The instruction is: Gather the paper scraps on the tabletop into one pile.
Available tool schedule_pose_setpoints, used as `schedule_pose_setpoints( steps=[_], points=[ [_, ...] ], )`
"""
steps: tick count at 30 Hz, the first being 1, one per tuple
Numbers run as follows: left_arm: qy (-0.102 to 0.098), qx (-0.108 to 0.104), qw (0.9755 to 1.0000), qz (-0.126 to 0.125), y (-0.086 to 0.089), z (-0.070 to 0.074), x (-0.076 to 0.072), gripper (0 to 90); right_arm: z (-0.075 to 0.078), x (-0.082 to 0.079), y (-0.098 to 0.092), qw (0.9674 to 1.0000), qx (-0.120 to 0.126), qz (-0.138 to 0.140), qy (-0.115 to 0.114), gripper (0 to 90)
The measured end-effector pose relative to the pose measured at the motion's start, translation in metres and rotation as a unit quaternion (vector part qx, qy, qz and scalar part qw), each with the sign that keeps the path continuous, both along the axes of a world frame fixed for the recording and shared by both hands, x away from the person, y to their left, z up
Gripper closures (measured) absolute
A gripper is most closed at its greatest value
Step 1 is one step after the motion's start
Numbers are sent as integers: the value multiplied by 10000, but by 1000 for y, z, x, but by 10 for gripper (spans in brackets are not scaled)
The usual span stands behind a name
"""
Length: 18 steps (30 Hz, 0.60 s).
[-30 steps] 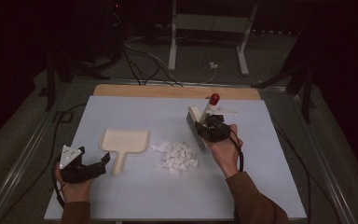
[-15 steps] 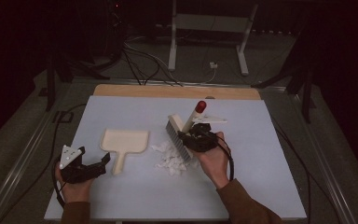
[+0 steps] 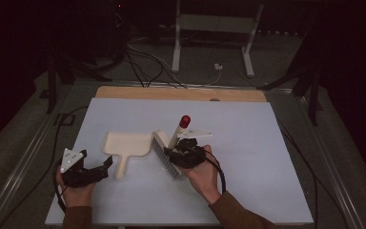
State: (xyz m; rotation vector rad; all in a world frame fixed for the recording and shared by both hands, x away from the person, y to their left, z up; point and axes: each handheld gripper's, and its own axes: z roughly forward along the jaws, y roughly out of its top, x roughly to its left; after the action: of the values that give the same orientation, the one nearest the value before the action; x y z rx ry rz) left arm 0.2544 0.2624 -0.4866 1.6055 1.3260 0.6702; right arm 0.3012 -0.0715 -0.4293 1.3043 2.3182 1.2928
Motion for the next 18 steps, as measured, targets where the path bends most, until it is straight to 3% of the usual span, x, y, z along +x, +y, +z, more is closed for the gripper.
schedule_pose_setpoints(
  steps=[8, 13, 18],
  points=[
    [10, 4, 10000, -4, 0, 0, 0, 8, -25, 5, 9, 9994, -166, -29, 300, 672],
    [17, 1, 10000, -8, 0, 0, 0, 8, -30, 15, 6, 9991, -288, -251, 176, 672],
    [8, 3, 10000, -4, 0, 0, 0, 8, -34, 25, -3, 9983, -306, -454, 214, 673]
  ],
)
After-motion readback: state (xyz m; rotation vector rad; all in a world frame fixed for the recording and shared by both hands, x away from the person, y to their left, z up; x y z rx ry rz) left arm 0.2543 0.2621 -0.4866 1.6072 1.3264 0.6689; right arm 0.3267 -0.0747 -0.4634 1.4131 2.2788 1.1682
